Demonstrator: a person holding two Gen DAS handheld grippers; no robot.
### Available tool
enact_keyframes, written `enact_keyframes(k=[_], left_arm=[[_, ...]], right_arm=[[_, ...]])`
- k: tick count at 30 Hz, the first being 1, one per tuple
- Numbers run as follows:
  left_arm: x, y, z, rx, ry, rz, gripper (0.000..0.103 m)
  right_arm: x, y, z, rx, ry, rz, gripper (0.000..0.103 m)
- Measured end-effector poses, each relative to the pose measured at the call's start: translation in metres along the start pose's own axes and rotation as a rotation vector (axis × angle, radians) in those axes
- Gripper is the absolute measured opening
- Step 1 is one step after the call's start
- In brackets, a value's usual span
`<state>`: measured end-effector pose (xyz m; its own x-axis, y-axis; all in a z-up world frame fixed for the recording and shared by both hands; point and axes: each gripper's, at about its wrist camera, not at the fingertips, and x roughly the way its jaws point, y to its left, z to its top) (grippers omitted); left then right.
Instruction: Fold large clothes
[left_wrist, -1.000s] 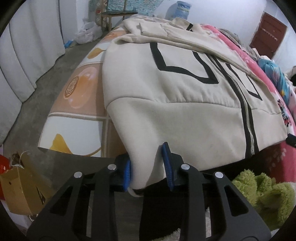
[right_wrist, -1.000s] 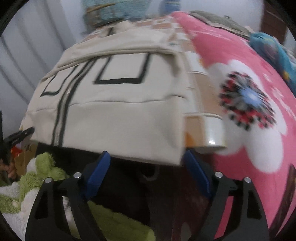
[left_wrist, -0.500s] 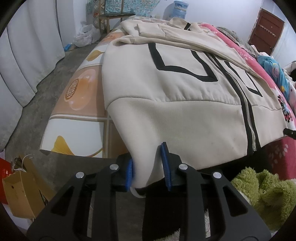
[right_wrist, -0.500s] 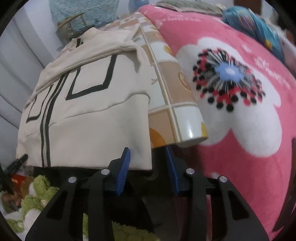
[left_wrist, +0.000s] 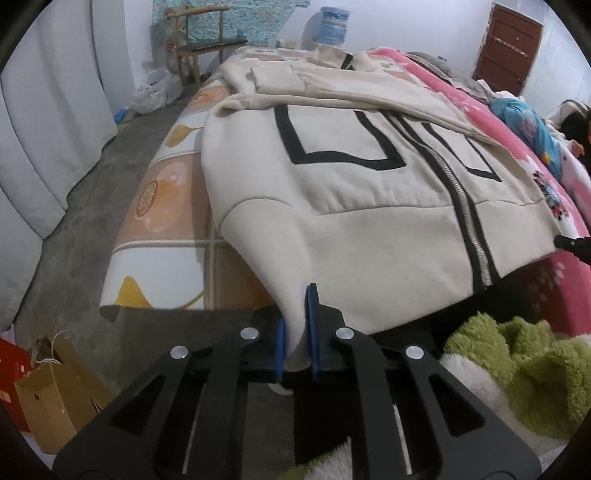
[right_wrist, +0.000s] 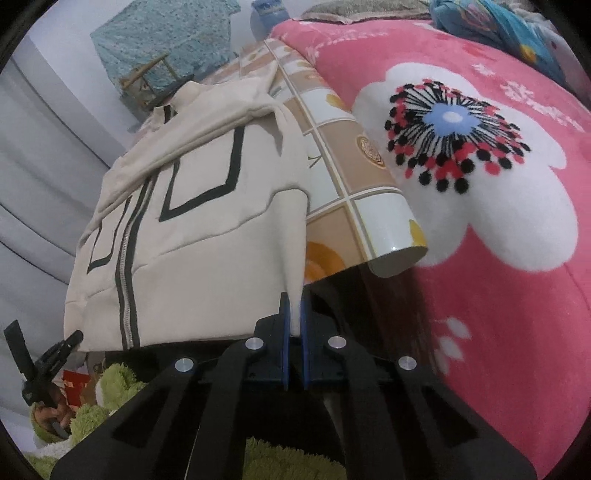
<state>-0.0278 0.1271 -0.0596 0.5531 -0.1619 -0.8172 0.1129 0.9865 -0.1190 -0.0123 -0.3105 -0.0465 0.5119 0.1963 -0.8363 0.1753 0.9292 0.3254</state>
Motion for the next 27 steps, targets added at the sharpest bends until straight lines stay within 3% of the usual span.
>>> enact_keyframes(k=[6,11,16,27], left_arm=[[-0.028,0.007,-0.006,-0.044,0.005,-0.090,0.009],[-0.048,0.021,-0.012,-0.171,-0.033,-0.243,0.009],[-0.041,0.033,0.016,-0.304,-0.112,-0.408,0.009],[0.010,0.057,0.066,-0.474,-0.153,-0.464,0.009]], right_arm=[[-0.023,-0.005,0.000,0.004,-0.019,0.070,0.005],[-0.042,0.001,0.004,-0.008,-0.053,0.153,0.005],[-0.029,0.023,0.032,-0.046,-0.104,0.241,0.005],[0.012,0.040,0.104,-0.036,-0.169,0.271,0.005]])
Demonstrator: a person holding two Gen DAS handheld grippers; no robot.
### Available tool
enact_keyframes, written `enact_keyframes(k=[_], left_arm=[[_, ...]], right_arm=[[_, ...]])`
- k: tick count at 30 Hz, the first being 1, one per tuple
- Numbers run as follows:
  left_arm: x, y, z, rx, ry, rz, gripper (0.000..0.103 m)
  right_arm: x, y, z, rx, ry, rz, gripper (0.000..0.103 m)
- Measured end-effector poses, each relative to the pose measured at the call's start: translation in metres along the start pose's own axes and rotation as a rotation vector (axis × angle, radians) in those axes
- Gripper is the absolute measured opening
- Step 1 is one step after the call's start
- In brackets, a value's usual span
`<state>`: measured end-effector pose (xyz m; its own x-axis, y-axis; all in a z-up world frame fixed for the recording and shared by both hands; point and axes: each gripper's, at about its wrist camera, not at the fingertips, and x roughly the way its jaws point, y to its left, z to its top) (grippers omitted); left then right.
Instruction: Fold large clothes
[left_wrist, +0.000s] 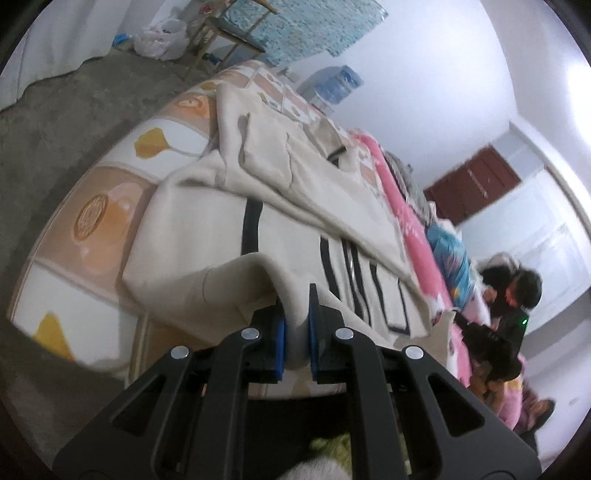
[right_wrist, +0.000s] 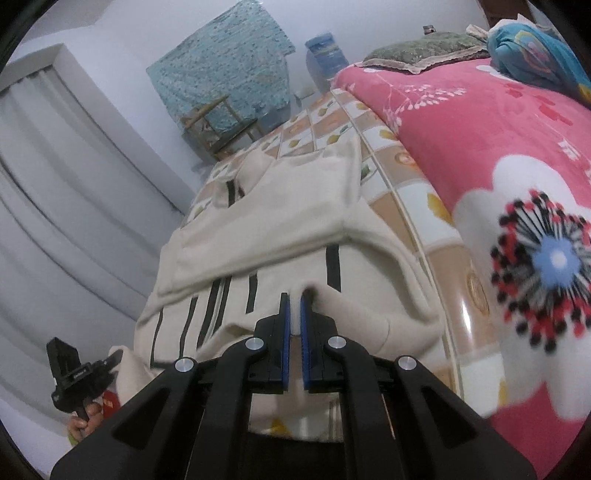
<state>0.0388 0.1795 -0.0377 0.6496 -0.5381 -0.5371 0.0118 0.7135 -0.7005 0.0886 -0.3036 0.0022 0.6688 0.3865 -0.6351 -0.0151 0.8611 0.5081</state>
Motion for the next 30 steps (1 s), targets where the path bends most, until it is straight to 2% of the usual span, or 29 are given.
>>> enact_keyframes(k=[5,8,10,11,12,14,17,18,20,21,23,24,26,28,30], left_arm=[[0.005,0.011,0.025,-0.079,-0.020,-0.033,0.010],[0.014,0.023,0.038,-0.123,-0.005,-0.044,0.011],[0.018,0.034,0.045,-0.153,-0.027,-0.023,0.020],[0.018,0.040,0.047,-0.171,-0.044,-0.020,0.022],[0.017,0.045,0.049,-0.190,-0.061,-0.020,0.029],[0.012,0.055,0.051,-0.223,-0.091,-0.018,0.032],[0.002,0.055,0.050,-0.192,-0.114,0.015,0.034],[0.000,0.052,0.048,-0.166,-0.111,0.035,0.036],[0.000,0.040,0.043,-0.077,-0.081,0.120,0.040],[0.001,0.032,0.039,-0.022,-0.063,0.163,0.045],[0.008,0.020,0.032,0.074,-0.021,0.251,0.051],[0.018,0.011,0.027,0.145,0.009,0.349,0.052],[0.032,0.003,0.021,0.230,0.041,0.486,0.052],[0.040,-0.002,0.019,0.281,0.037,0.557,0.052],[0.043,-0.004,0.020,0.290,0.025,0.587,0.052]], right_arm=[[0.013,-0.004,0.025,0.016,-0.022,0.000,0.005],[0.027,-0.013,0.039,0.049,-0.030,0.010,0.006],[0.042,-0.024,0.046,0.097,-0.022,0.031,0.008],[0.050,-0.029,0.047,0.111,-0.011,0.030,0.010],[0.057,-0.033,0.048,0.115,0.001,0.014,0.013],[0.064,-0.038,0.046,0.125,0.010,-0.022,0.019],[0.057,-0.040,0.041,0.104,-0.005,-0.054,0.040],[0.050,-0.040,0.039,0.085,-0.022,-0.079,0.045],[0.041,-0.039,0.036,0.041,-0.032,-0.122,0.049],[0.039,-0.040,0.035,0.016,-0.026,-0.148,0.054],[0.043,-0.039,0.029,-0.046,0.016,-0.198,0.055],[0.045,-0.039,0.026,-0.072,0.037,-0.222,0.055],[0.055,-0.038,0.017,-0.127,0.084,-0.279,0.055],[0.060,-0.033,0.010,-0.191,0.088,-0.317,0.055],[0.061,-0.025,0.007,-0.243,0.082,-0.349,0.055]])
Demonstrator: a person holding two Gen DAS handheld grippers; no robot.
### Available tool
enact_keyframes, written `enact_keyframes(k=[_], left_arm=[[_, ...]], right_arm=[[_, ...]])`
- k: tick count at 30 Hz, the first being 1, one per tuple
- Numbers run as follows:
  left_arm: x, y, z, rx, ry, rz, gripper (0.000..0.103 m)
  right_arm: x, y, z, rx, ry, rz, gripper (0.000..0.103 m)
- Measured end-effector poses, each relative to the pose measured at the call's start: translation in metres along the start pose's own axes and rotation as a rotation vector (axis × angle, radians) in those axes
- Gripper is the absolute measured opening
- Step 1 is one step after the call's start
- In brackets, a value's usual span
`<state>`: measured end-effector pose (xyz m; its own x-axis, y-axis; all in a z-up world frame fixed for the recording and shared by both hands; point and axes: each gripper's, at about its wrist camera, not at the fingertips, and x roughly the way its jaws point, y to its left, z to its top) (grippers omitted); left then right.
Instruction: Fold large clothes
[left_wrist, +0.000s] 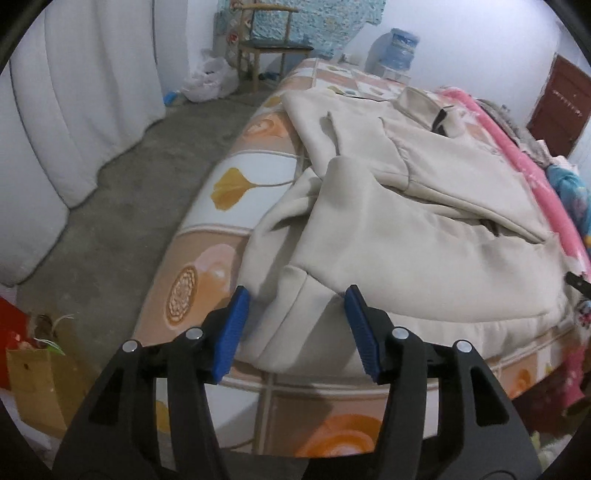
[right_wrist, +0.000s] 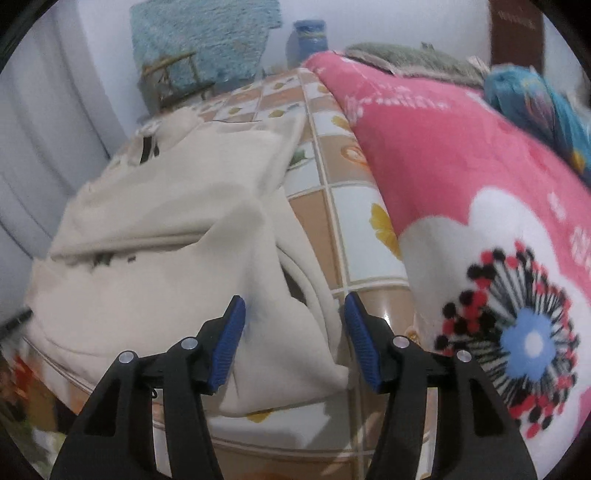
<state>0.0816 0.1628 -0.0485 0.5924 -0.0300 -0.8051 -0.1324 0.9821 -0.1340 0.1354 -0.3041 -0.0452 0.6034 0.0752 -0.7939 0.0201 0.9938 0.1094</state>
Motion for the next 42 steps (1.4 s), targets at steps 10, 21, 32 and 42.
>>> enact_keyframes(k=[10,21,32,42], left_arm=[[-0.036,-0.024,0.000,0.120,-0.112,0.073,0.011],[-0.042,0.031,-0.043,-0.060,0.075,-0.079,0.021],[-0.037,0.005,-0.014,0.008,-0.004,-0.084,0.024],[-0.029,-0.025,-0.018,0.149,-0.052,0.022,0.004]], right_arm=[[-0.021,0.016,0.005,-0.073,-0.035,-0.003,0.015],[-0.029,-0.028,-0.019,0.087,0.073,0.118,0.028],[-0.027,-0.005,0.005,-0.023,-0.002,0.068,0.037],[-0.016,0.030,0.007,-0.203,-0.040,-0.030,0.006]])
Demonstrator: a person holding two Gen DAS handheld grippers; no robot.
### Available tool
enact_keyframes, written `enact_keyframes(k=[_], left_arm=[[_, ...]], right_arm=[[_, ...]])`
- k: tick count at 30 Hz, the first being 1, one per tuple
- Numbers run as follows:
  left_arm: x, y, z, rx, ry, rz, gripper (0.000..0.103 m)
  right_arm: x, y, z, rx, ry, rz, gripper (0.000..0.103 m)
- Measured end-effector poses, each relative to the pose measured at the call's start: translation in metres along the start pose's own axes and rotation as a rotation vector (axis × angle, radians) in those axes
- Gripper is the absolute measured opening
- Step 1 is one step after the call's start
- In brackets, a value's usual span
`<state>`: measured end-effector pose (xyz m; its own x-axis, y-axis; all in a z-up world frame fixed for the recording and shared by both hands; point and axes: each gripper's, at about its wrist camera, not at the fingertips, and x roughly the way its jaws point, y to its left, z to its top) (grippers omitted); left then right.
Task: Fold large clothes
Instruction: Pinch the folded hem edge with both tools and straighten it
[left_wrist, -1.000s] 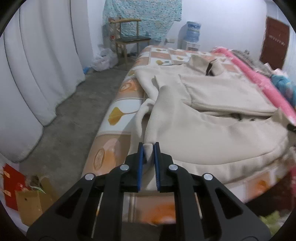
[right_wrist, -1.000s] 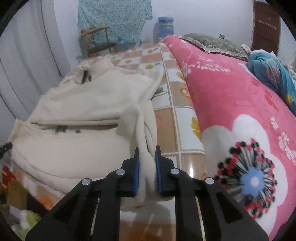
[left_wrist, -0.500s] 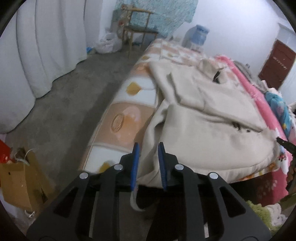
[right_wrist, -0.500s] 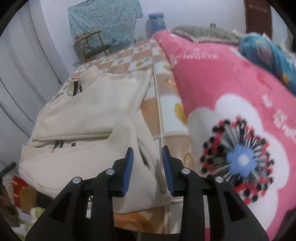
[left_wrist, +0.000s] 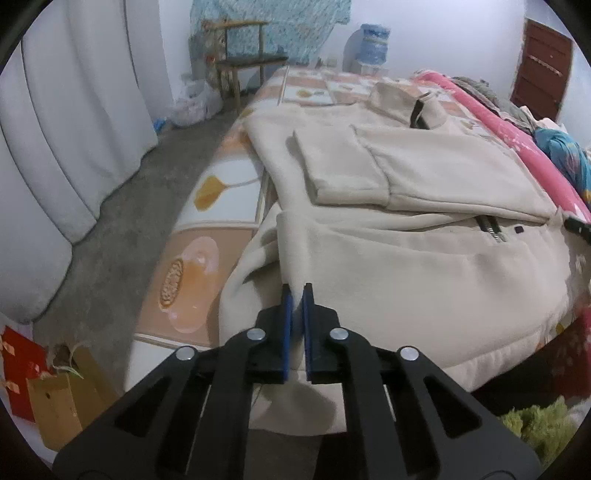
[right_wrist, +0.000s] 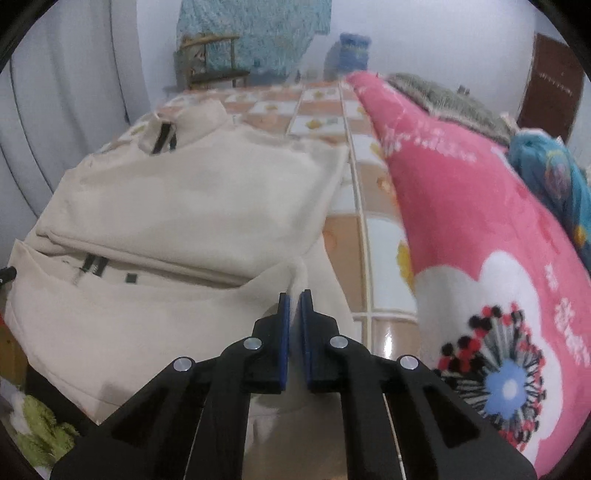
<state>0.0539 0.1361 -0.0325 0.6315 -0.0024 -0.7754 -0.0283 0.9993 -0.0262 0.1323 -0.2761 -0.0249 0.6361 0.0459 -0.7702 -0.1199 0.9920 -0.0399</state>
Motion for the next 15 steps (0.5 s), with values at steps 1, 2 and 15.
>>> enact_keyframes(k=[1,2,15], left_arm=[[-0.011,0.002,0.000,-0.009,-0.025,-0.010,0.004],[-0.022,0.006,0.001,-0.027,-0.056,-0.025,0.004],[-0.012,0.025,-0.004,-0.142,-0.048,0.018,0.030]], right_arm=[[-0.013,0.001,0.002,0.003,-0.042,-0.003,0.006],[-0.022,0.001,0.002,0.011,-0.068,-0.001,0.006],[0.001,-0.014,0.002,0.115,-0.038,0.062,0.038]])
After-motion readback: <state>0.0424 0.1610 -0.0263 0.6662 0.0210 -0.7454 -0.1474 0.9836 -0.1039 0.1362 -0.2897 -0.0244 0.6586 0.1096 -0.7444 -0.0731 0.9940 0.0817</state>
